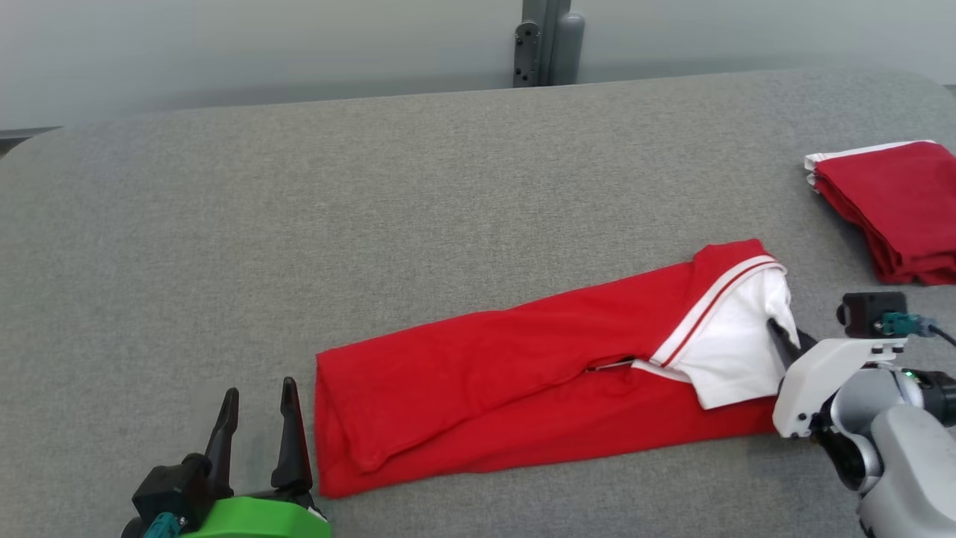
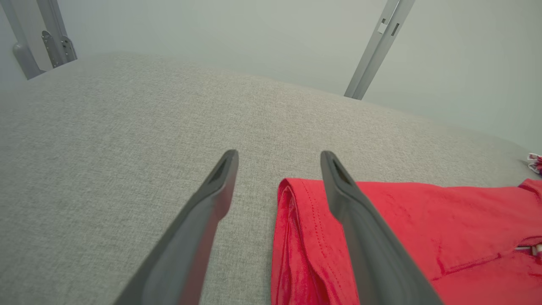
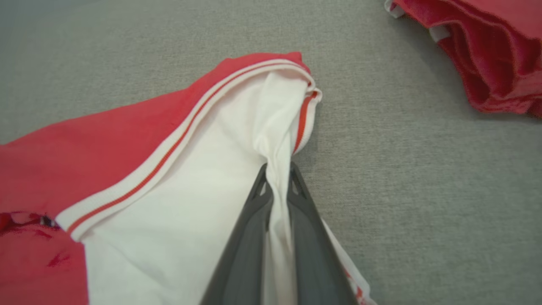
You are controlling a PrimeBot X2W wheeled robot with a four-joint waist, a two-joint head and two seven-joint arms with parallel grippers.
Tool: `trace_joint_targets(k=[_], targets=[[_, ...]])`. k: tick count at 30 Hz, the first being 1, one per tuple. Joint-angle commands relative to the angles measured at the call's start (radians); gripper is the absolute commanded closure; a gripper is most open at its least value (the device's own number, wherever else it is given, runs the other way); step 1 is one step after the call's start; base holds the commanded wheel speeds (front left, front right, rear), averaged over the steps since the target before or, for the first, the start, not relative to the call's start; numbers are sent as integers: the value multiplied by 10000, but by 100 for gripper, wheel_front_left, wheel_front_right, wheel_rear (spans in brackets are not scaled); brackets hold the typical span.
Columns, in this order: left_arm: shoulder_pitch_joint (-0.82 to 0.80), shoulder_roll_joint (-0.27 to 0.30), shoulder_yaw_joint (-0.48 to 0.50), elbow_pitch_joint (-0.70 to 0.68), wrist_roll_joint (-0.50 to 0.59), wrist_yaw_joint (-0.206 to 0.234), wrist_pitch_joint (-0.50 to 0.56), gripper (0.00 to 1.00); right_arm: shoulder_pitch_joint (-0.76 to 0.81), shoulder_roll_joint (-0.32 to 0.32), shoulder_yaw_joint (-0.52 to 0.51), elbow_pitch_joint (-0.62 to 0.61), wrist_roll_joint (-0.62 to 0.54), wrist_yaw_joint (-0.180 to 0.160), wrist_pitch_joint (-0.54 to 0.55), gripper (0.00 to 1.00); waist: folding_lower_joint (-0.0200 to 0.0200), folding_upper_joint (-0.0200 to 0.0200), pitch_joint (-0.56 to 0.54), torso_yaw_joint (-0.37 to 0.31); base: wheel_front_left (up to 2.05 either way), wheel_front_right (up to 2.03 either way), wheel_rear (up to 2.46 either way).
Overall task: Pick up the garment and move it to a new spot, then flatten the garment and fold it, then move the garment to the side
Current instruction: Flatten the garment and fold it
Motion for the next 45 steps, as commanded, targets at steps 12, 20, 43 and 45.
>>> trace_joint_targets(k=[12,20,43,45], targets=[[-60,71,57,-25,224,-1,3,0,564,-377,-1112,-1822,509,-16,339,100,0,0,-14,-1216,0,0,0],[-172,65,-9,97,233,-64,3,0,1201,125,103,-4034,1048,-12,787,100,0,0,-115,-1179,0,0,0],[-585,-183,-188,434,211,-293,4,0,-749,2186,4872,-1092,2395,-11,-275,100,0,0,-43,410,0,0,0],[-603,-204,-163,460,232,-326,4,0,-962,2200,5077,-739,2565,-11,-454,70,0,0,-25,467,0,0,0]])
